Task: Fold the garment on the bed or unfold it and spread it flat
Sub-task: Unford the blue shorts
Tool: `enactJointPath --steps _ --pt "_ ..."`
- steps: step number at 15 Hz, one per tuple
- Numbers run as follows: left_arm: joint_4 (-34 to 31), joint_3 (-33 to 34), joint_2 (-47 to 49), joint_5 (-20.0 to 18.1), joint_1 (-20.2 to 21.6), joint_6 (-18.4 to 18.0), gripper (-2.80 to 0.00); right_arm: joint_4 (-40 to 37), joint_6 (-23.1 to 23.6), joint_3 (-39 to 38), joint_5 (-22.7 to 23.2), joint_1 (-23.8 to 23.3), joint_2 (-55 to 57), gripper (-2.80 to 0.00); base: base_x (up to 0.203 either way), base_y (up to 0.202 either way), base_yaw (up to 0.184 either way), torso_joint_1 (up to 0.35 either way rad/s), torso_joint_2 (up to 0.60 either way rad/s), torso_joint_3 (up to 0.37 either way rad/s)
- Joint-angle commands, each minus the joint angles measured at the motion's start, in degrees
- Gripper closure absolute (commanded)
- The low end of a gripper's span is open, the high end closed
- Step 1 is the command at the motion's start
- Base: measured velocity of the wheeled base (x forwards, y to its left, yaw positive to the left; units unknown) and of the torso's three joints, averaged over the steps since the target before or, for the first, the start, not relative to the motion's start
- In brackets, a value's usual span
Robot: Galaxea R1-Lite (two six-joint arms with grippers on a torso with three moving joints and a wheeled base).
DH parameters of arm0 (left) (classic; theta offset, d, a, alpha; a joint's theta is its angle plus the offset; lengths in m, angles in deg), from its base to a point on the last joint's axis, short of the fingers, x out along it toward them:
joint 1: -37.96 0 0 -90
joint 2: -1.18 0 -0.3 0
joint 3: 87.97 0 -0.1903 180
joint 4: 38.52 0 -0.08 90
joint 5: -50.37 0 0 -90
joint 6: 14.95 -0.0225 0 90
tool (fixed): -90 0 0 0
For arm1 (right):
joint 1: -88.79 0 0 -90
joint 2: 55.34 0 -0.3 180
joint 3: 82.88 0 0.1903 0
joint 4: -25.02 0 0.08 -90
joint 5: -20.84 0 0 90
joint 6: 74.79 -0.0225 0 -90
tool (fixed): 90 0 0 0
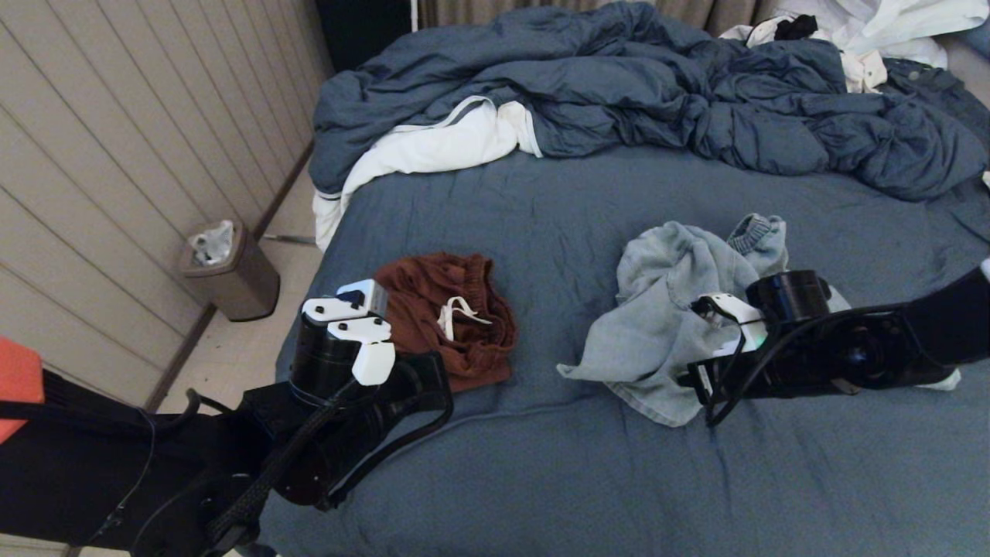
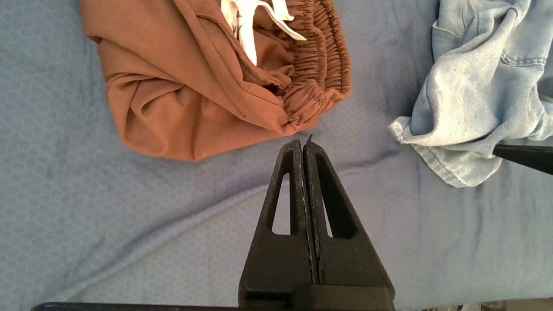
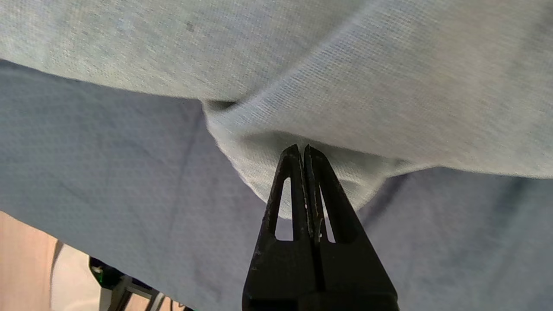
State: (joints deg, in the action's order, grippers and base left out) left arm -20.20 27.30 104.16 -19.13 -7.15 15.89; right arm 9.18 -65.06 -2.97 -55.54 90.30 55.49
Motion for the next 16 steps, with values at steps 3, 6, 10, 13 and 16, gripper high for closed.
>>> enactJointPath --steps 3,6,10,13,16 --pt "0.2 0.1 0.3 0.1 0.0 0.2 0.0 -2.3 2.6 -0.6 0.1 -2.1 -2.8 0.0 0.0 0.0 0.0 0.0 0.0 0.0" --pt "0.2 0.1 0.4 0.1 -0.1 0.2 0.0 -3.5 6.3 -2.2 0.1 -1.9 -1.4 0.0 0.0 0.0 0.0 0.0 0.0 0.0" --pt "0.2 0.3 0.5 0.1 -0.1 0.2 0.0 -3.2 7.1 -2.3 0.1 -1.9 0.6 0.0 0.0 0.0 0.0 0.0 0.0 0.0" --pt "0.2 0.3 0.9 0.1 -0.1 0.3 0.0 -3.1 7.2 -3.1 -0.7 -1.7 0.5 -2.8 0.0 0.0 0.0 0.0 0.0 0.0" --pt "0.2 0.3 1.0 0.0 -0.1 0.3 0.0 -3.0 7.1 -2.8 -0.8 -1.9 1.0 -2.8 0.0 0.0 0.0 0.0 0.0 0.0"
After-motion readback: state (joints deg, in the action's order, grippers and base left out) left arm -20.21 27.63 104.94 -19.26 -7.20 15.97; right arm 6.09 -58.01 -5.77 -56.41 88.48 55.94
